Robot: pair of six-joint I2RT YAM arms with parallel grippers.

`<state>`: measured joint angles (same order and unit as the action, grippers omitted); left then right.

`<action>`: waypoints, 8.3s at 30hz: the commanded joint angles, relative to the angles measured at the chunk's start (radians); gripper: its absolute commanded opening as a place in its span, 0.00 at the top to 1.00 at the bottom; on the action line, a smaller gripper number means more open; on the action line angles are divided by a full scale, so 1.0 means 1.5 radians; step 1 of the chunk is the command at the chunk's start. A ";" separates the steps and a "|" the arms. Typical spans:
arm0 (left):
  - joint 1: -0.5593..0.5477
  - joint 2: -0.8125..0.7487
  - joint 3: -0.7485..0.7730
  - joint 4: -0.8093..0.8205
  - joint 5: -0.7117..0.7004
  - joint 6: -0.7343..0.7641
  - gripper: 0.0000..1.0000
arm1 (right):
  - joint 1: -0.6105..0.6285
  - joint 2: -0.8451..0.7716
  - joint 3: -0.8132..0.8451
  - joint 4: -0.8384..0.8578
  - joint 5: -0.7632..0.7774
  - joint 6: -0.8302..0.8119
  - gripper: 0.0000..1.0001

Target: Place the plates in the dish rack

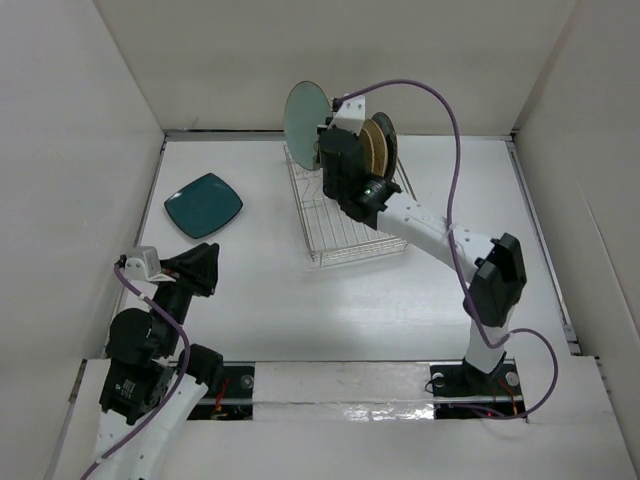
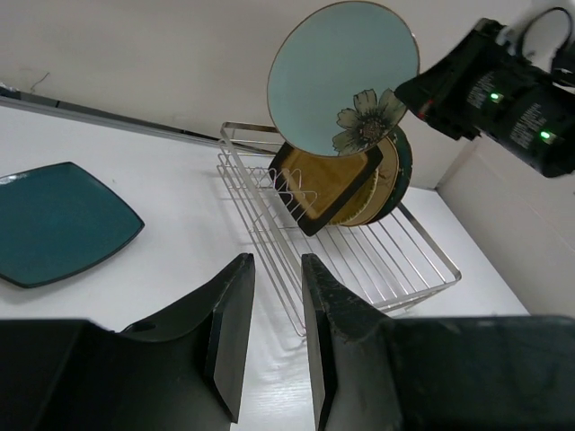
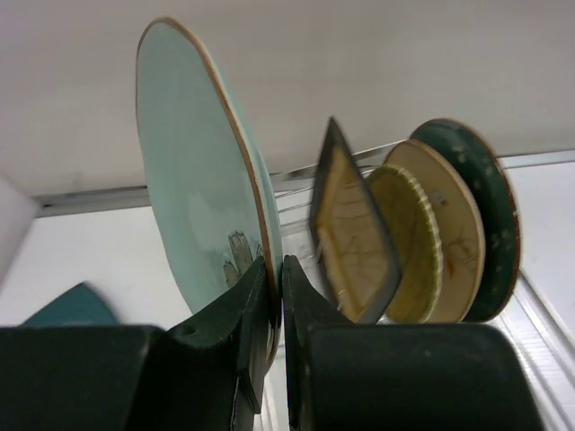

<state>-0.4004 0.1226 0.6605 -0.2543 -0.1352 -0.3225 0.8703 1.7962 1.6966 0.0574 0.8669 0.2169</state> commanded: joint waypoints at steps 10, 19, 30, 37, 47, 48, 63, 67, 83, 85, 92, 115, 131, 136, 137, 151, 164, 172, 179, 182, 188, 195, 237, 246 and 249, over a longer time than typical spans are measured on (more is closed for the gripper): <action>-0.004 0.050 0.001 0.018 -0.002 0.002 0.75 | -0.078 0.133 0.209 -0.020 0.063 -0.173 1.00; -0.004 0.069 0.002 0.018 -0.007 0.003 0.74 | -0.090 0.164 0.195 0.011 0.067 -0.203 1.00; -0.004 0.077 0.003 0.018 -0.007 0.003 0.74 | -0.097 0.139 0.217 0.083 0.083 -0.328 1.00; -0.004 0.079 0.003 0.018 -0.008 0.003 0.74 | -0.103 0.151 0.194 0.060 0.050 -0.302 1.00; -0.004 0.085 0.003 0.018 -0.014 0.004 0.74 | -0.089 0.222 0.193 0.063 0.017 -0.300 1.00; -0.004 0.087 0.003 0.018 -0.015 0.004 0.74 | -0.089 0.225 0.189 0.066 0.015 -0.302 1.00; 0.010 0.204 0.026 0.010 -0.010 -0.027 0.69 | -0.064 0.204 0.133 0.029 -0.045 -0.235 0.57; 0.010 0.278 0.056 0.020 0.000 -0.076 0.68 | -0.064 0.108 0.080 -0.019 -0.075 -0.166 0.33; 0.161 0.579 0.137 0.152 0.086 -0.186 1.00 | 0.053 -0.486 -0.577 0.100 -0.354 0.092 0.99; 0.261 0.605 0.125 0.163 0.149 -0.193 0.86 | 0.059 -0.530 -0.606 0.092 -0.350 0.072 0.90; 0.487 0.722 0.068 0.196 0.278 -0.181 0.50 | 0.047 -0.606 -0.666 0.105 -0.370 0.067 0.64; 0.594 1.038 0.007 0.474 0.382 -0.366 0.48 | 0.007 -0.615 -0.697 0.122 -0.449 0.100 0.56; 0.545 1.133 -0.028 0.677 0.398 -0.517 0.75 | -0.018 -0.631 -0.704 0.120 -0.451 0.106 0.56; 0.545 1.147 -0.063 0.788 0.400 -0.553 1.00 | -0.018 -0.629 -0.705 0.121 -0.456 0.107 0.56; 0.545 1.144 -0.082 0.809 0.399 -0.558 1.00 | -0.018 -0.630 -0.705 0.120 -0.455 0.107 0.56; 0.558 0.837 -0.141 0.805 0.431 -0.523 1.00 | -0.018 -0.630 -0.684 0.105 -0.459 0.100 0.51; 0.576 0.588 -0.138 0.720 0.576 -0.550 1.00 | -0.018 -0.440 -0.527 0.153 -0.536 0.122 0.15; 0.538 0.505 -0.164 0.716 0.668 -0.576 1.00 | -0.093 -0.213 -0.324 0.158 -0.712 0.130 0.00; 0.480 0.475 -0.169 0.752 0.712 -0.606 1.00 | -0.134 -0.038 -0.167 0.155 -0.859 0.181 0.00; 0.460 0.471 -0.170 0.769 0.728 -0.615 1.00 | -0.134 0.003 -0.155 0.200 -0.903 0.220 0.00; 0.447 0.463 -0.186 0.824 0.758 -0.640 1.00 | -0.134 0.021 -0.181 0.298 -0.972 0.277 0.23; 0.441 0.454 -0.187 0.758 0.760 -0.588 1.00 | -0.134 -0.010 -0.233 0.370 -0.991 0.310 1.00; 0.118 0.231 0.007 0.099 0.307 0.016 0.41 | -0.201 0.208 0.486 -0.495 -0.379 -0.055 1.00; 0.111 0.214 0.002 0.100 0.316 0.014 0.41 | -0.182 0.263 0.497 -0.509 -0.305 -0.030 1.00; 0.104 0.213 0.002 0.098 0.310 0.015 0.41 | -0.182 0.278 0.498 -0.505 -0.309 -0.025 1.00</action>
<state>-0.2302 0.4541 0.6403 -0.1322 0.3355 -0.3149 0.6006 2.2368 2.3600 -0.7933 0.3153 0.1829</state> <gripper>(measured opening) 0.588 0.234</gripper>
